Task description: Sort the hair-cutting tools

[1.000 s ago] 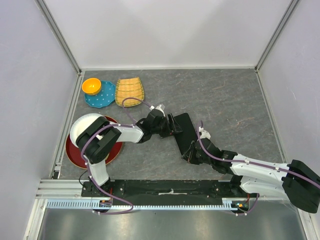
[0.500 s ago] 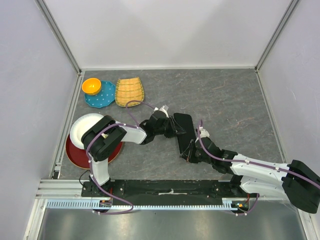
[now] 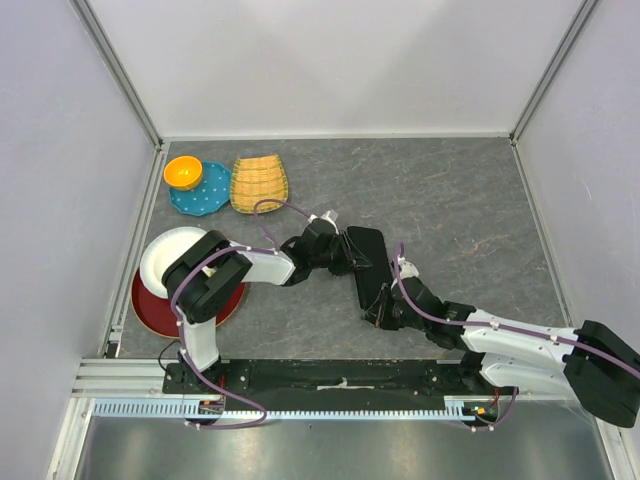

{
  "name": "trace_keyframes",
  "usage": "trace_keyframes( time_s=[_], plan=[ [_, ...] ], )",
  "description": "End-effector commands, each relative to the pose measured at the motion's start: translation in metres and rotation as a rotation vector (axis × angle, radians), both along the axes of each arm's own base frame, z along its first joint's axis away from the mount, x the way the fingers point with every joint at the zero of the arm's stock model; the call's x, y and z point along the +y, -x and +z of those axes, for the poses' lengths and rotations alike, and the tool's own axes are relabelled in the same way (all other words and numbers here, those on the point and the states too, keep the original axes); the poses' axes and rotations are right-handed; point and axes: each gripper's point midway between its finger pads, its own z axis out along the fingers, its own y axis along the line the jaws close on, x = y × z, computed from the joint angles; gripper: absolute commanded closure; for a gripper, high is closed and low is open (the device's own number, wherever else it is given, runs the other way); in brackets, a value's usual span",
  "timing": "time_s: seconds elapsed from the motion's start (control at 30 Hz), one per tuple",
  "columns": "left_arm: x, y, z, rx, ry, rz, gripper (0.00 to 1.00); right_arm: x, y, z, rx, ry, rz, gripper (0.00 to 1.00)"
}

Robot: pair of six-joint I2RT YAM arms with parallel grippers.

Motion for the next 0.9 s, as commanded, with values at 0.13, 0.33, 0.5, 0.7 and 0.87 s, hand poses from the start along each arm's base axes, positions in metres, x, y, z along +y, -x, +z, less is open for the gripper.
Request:
trace_keyframes(
  time_s=[0.13, 0.33, 0.5, 0.7, 0.87],
  plan=[
    [0.028, 0.000, -0.045, 0.013, -0.226, 0.053, 0.84, -0.055, 0.027, -0.052, 0.133, 0.248, -0.054, 1.00],
    [0.029, 0.000, -0.045, 0.011, -0.236, 0.043, 0.84, -0.066, 0.026, -0.059, 0.149, 0.285, -0.127, 1.00],
    [0.024, 0.002, -0.041, 0.001, -0.223, 0.004, 0.88, -0.073, 0.019, -0.058, 0.129, 0.307, -0.174, 1.00],
    [0.014, 0.004, -0.026, -0.018, -0.181, -0.072, 0.98, -0.076, 0.011, -0.056, 0.101, 0.340, -0.194, 1.00],
    [0.013, 0.003, 0.008, -0.032, -0.083, -0.172, 0.98, -0.060, -0.006, -0.028, 0.021, 0.303, -0.172, 1.00]
  ],
)
